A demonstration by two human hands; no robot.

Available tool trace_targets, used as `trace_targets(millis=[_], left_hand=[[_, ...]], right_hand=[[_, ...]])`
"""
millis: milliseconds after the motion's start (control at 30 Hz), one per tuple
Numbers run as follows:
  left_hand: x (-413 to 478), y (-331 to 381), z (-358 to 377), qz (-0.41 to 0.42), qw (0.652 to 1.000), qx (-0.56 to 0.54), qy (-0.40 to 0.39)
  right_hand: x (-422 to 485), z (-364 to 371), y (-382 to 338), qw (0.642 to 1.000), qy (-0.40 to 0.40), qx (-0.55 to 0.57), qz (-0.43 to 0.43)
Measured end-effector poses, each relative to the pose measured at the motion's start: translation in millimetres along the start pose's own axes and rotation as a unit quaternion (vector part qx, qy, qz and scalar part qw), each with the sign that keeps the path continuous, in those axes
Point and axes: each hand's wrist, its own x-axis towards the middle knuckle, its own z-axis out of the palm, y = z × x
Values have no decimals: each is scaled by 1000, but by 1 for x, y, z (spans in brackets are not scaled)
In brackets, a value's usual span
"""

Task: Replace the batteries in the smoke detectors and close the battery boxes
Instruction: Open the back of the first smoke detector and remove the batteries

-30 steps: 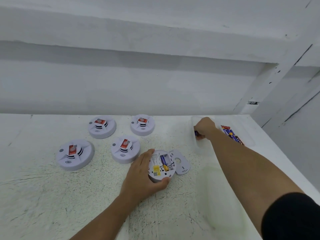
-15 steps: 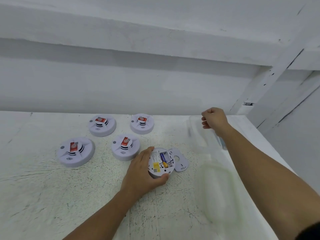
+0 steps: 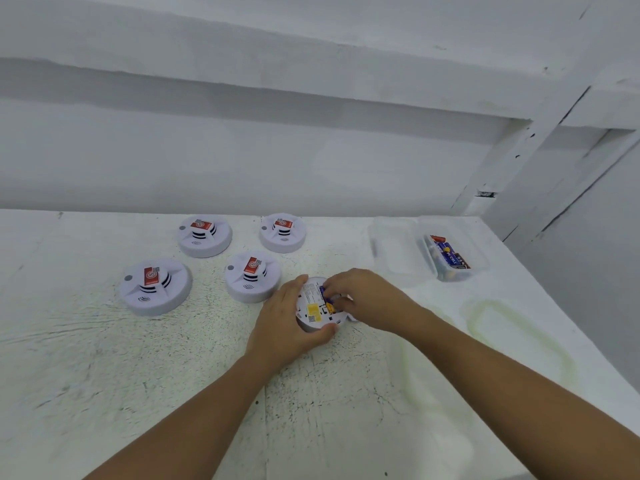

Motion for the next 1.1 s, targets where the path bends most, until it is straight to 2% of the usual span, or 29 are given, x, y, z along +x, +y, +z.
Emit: trace_targets(millis=[300,567,900,1100], left_hand=[[-1,0,-1,-11,1000,-8,-7],[-1,0,-2,-17,1000,-20,-10],[-1,1,-4,-17,999,-29,-10],[-1,1,-4,-24,999,-36,-12]], right_hand=[[13,-1,4,979,-86,-175,-56],[17,-10,-4,963,-123,-229,-71],[10,-13,-9,969,-115,-203,-84],[0,-18,-6,987,-105,-104,-59]])
